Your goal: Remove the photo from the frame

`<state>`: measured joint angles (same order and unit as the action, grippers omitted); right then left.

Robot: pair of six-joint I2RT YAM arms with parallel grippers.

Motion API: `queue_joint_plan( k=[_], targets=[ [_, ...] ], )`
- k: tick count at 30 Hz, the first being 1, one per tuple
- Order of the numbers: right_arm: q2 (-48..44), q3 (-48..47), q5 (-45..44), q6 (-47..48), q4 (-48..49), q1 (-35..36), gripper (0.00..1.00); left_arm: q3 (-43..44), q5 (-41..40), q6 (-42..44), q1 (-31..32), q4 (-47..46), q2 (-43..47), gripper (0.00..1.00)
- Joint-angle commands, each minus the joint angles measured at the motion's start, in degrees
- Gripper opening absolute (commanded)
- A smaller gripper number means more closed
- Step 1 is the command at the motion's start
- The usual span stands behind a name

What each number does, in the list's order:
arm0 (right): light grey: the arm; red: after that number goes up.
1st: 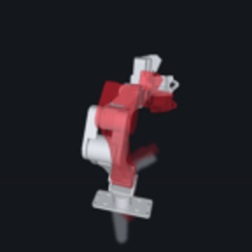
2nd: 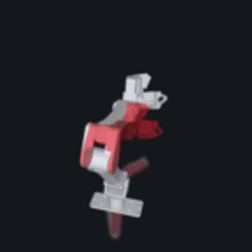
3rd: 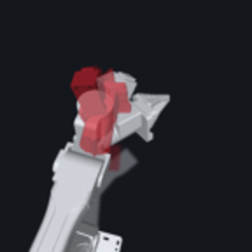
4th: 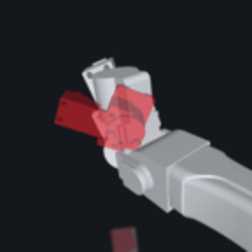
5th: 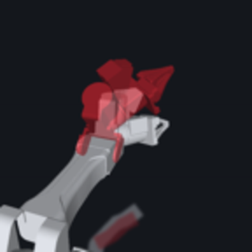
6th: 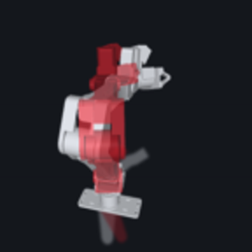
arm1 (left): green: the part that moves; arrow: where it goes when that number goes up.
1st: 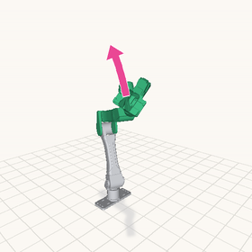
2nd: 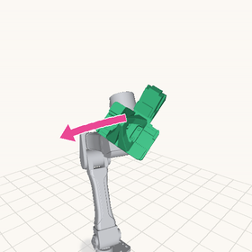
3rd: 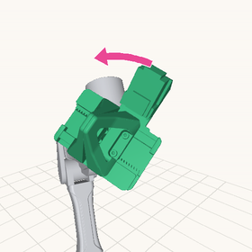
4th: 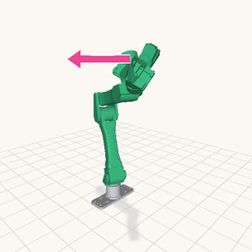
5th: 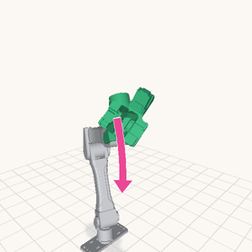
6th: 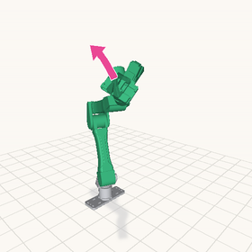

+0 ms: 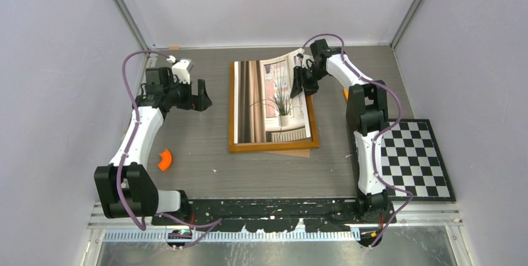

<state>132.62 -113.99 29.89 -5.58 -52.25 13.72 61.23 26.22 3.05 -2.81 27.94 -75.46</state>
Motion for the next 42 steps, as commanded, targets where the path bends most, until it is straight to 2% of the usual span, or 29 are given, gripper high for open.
queue_joint_plan(
  k=[1,8,10,14,17,20,26,30,34,42],
  targets=[
    [-7.0,1.4,-4.2,0.2,1.7,-0.2,0.52,0.3,1.4,-0.4,-0.5,-1.2,0.6,1.00],
    [-15.7,4.2,-8.9,3.5,-1.1,-1.0,0.82,4.7,-0.1,0.7,-1.4,2.8,-0.5,1.00],
    [-18.5,5.2,-9.8,4.8,-1.7,-2.2,0.87,6.9,-0.1,1.3,-2.0,5.0,-1.2,1.00],
    [-22.8,4.6,-8.9,7.0,-4.4,-6.0,0.92,11.5,-0.7,2.9,-2.4,10.4,-2.7,1.00],
    [-26.6,4.4,-4.6,7.8,-5.9,-9.9,0.98,15.8,-2.7,4.2,-2.5,15.3,-4.2,1.00],
    [-31.7,5.7,-0.1,9.1,-6.9,-14.3,1.00,21.4,-4.1,6.3,-2.6,21.2,-5.6,1.00],
    [-44.8,21.0,4.3,11.7,-2.4,-22.5,1.00,29.1,-5.6,10.4,-2.7,30.6,-7.1,1.00],
    [-52.4,32.9,4.8,13.0,1.0,-24.5,1.00,26.5,-6.1,9.2,-3.0,30.4,-5.5,1.00],
    [-58.5,44.0,7.0,12.1,4.8,-26.2,1.00,18.1,-6.6,7.3,-3.1,27.2,-2.7,1.00],
    [-61.5,54.0,7.3,15.0,4.5,-26.5,1.00,5.4,-4.7,4.8,-3.2,22.1,1.5,1.00]
  ],
)
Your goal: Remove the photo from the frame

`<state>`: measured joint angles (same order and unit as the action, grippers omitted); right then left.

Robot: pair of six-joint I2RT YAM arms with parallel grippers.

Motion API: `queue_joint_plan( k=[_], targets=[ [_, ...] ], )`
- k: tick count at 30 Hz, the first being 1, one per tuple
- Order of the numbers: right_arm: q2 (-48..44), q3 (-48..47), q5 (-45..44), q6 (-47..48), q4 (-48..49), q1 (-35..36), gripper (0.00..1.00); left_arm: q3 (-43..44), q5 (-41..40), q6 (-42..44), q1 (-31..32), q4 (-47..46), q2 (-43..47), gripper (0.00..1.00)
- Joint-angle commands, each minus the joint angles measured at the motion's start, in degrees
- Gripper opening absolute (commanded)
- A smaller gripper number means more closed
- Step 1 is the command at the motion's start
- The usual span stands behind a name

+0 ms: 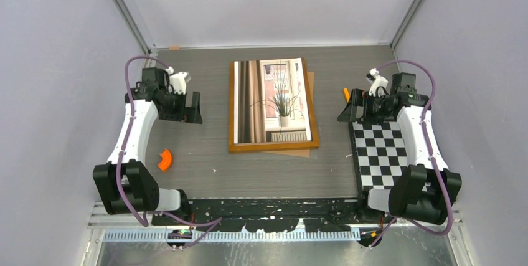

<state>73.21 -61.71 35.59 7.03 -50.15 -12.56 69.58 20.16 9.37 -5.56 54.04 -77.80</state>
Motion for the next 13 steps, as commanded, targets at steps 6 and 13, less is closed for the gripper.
queue_joint_plan(
  k=[6,13],
  targets=[
    [-3.3,3.8,0.6,1.1,4.8,-0.2,1.00,-6.1,0.1,-2.9,-0.4,-6.4,4.6,1.00],
    [-3.4,4.5,0.7,1.1,5.0,-0.1,1.00,-7.8,0.2,-2.8,-0.5,-7.6,6.3,1.00]
  ],
)
